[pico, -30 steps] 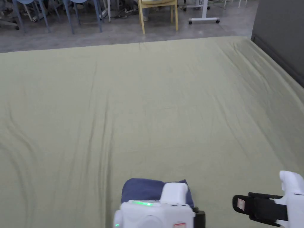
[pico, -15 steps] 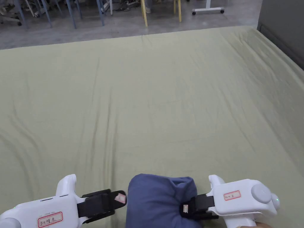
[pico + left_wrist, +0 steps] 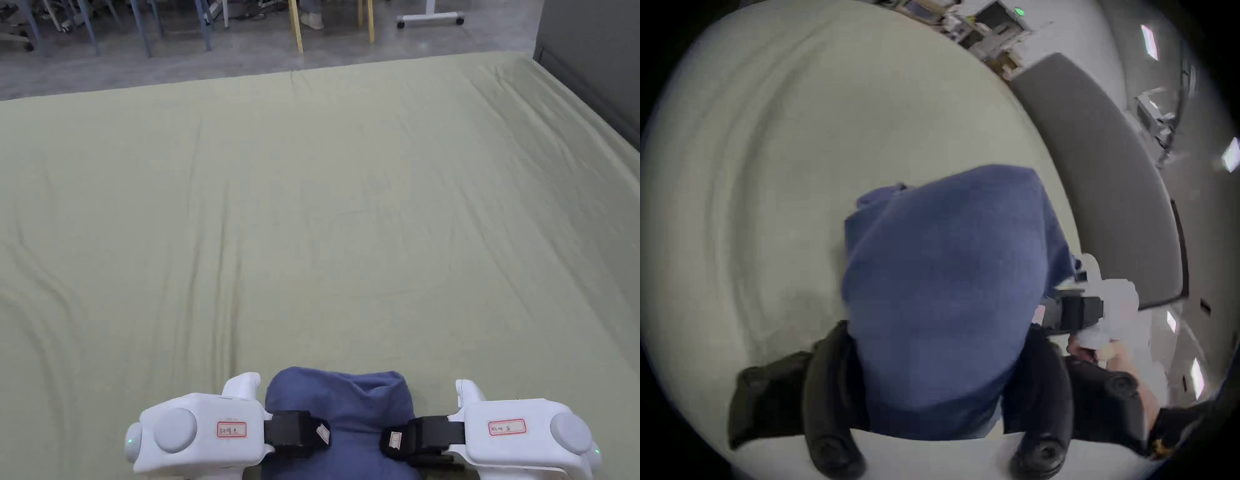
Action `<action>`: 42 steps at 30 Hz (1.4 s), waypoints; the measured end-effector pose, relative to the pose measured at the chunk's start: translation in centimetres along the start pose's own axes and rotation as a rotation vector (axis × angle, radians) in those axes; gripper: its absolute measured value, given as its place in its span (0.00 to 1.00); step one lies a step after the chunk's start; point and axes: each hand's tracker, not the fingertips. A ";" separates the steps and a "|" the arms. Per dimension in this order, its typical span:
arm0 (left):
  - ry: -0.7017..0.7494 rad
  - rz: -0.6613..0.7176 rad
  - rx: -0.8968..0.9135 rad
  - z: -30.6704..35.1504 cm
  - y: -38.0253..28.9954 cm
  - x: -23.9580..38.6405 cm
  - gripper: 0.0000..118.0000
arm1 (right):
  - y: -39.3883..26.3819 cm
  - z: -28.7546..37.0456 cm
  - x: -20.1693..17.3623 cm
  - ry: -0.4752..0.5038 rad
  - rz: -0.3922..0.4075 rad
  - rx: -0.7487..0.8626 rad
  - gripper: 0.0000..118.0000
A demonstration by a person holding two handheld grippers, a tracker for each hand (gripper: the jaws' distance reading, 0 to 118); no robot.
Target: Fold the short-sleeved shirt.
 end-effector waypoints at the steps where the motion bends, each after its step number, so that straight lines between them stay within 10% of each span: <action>1: -0.033 -0.002 -0.002 0.5 0.2 0.3 0.53 | 0.0 0.0 -0.1 0.003 -0.001 0.003 0.02; 6: 0.009 -0.126 -0.004 3.1 0.1 2.1 0.46 | -1.1 0.4 -4.9 -0.181 0.146 0.041 0.02; 11: 0.091 -0.164 0.058 8.2 1.3 0.7 0.46 | -2.5 2.5 -16.6 -0.467 0.367 0.403 0.03; 18: 0.240 -0.155 0.071 16.3 3.3 -6.8 0.46 | -5.8 -3.4 -30.2 -0.530 0.633 0.544 0.05; 29: 0.467 -0.006 0.052 27.8 5.1 -22.3 0.46 | -14.4 -15.1 -44.3 -0.441 0.862 0.496 0.10; 42: 0.499 0.154 0.075 31.1 2.5 -31.0 0.46 | -19.3 -19.0 -47.5 -0.338 0.965 0.344 0.12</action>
